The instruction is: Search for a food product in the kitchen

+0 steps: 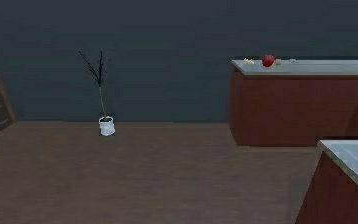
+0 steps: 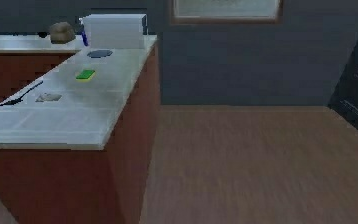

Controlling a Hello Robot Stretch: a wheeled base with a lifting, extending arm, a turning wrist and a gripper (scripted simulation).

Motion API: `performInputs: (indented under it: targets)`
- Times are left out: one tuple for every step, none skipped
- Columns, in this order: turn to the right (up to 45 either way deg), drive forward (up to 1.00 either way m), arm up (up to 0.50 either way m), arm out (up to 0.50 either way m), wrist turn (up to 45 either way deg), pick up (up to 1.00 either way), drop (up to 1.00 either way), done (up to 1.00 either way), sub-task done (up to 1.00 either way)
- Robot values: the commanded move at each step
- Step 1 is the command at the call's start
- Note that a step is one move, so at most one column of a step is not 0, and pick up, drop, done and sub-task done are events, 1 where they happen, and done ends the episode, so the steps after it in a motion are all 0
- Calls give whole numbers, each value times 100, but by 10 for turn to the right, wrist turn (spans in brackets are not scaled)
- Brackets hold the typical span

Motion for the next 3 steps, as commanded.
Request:
performInputs:
  targets:
    - [60, 0, 0, 0, 0, 0, 0, 0, 0]
    - [0, 100, 0, 0, 0, 0, 0, 0, 0]
    - [60, 0, 0, 0, 0, 0, 0, 0, 0]
